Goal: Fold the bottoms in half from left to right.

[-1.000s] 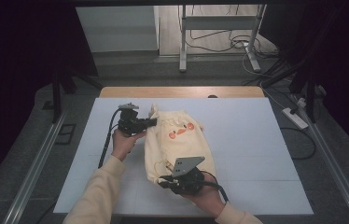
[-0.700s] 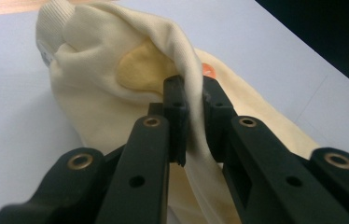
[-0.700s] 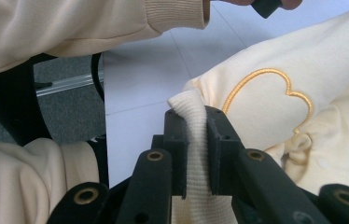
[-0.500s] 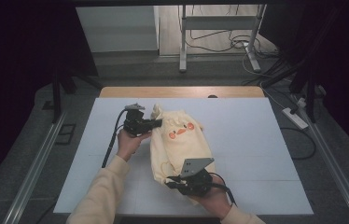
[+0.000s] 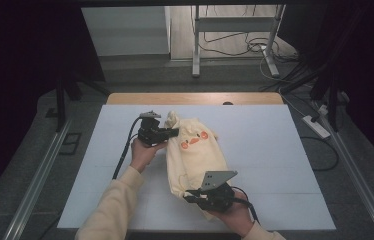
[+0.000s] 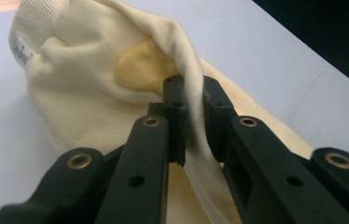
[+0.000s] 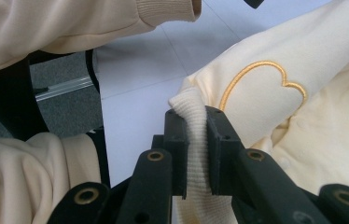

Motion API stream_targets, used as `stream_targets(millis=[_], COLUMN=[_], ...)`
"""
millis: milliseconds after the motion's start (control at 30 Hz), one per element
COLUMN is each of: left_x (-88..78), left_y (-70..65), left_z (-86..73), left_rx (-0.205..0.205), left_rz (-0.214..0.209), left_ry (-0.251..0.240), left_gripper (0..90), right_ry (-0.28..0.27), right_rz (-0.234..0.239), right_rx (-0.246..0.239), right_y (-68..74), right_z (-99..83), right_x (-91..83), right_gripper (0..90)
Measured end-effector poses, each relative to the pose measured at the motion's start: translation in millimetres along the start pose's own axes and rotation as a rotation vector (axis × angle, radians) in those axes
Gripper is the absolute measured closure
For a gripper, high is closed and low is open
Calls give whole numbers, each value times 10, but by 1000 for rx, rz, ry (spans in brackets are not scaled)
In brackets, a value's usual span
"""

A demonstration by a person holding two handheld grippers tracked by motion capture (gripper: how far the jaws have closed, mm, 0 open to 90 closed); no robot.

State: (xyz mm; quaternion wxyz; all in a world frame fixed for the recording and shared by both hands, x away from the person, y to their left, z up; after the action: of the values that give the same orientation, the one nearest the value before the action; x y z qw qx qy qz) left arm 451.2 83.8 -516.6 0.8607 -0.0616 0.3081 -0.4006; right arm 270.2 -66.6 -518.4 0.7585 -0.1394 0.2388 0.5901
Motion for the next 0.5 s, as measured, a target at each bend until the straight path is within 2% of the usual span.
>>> stream_targets(millis=[500], left_x=[139], left_y=[-95], left_z=[6], left_rx=[15], left_rz=[-10], left_ry=[14], left_gripper=[814], right_ry=[2], right_rz=[-22], right_rx=[32], right_y=[-40], right_z=[-137], right_x=[-131], right_gripper=[799])
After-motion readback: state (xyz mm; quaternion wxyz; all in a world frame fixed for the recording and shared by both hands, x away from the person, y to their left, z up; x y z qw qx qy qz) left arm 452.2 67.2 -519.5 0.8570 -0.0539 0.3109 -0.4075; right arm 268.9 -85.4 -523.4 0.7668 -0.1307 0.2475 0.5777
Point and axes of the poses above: each handheld gripper's, and its own axes: x roughly forward along the jaws, z roughly out of its top, y roughly to its left, the point moved 7 cm from there along x, roughly forward along the jaws, and after that the axes turned 4 degrees about -y, right-handed, at the moved point
